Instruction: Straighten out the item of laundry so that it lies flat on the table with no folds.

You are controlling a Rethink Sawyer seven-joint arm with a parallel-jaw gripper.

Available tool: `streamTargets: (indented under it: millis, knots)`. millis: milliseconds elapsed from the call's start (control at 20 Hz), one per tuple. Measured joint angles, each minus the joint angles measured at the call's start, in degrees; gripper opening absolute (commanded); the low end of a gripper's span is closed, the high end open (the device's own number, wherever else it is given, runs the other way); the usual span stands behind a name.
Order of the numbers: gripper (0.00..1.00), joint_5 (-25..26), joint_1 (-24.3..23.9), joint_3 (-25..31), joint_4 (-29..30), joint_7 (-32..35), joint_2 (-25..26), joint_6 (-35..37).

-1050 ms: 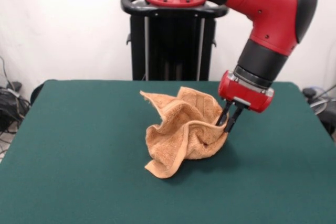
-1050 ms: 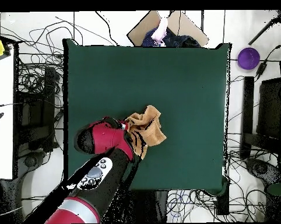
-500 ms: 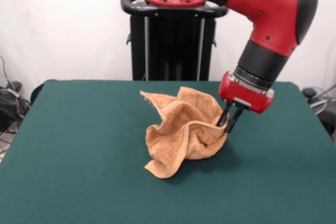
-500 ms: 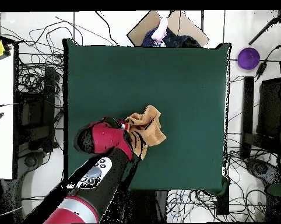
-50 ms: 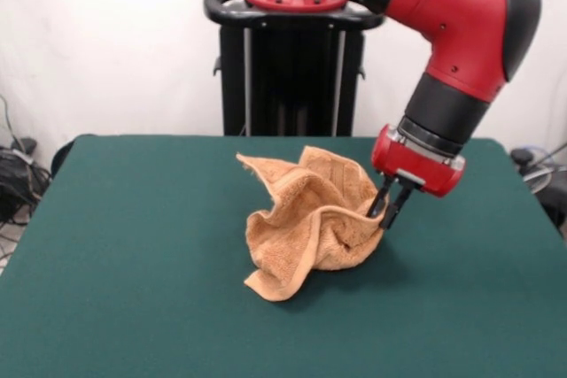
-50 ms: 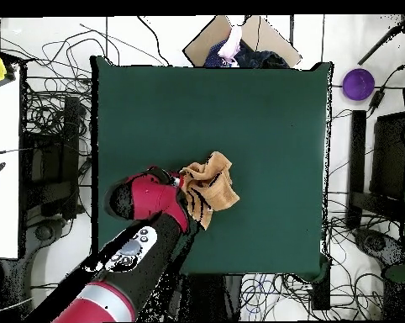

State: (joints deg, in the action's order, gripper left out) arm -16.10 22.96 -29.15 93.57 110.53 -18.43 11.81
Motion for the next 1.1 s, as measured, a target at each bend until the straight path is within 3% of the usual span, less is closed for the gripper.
streamTargets:
  millis: [1100]
  knots:
    - [0.0, -7.4, 2.1, -3.9, -9.0, 0.0, 5.9, 2.1]
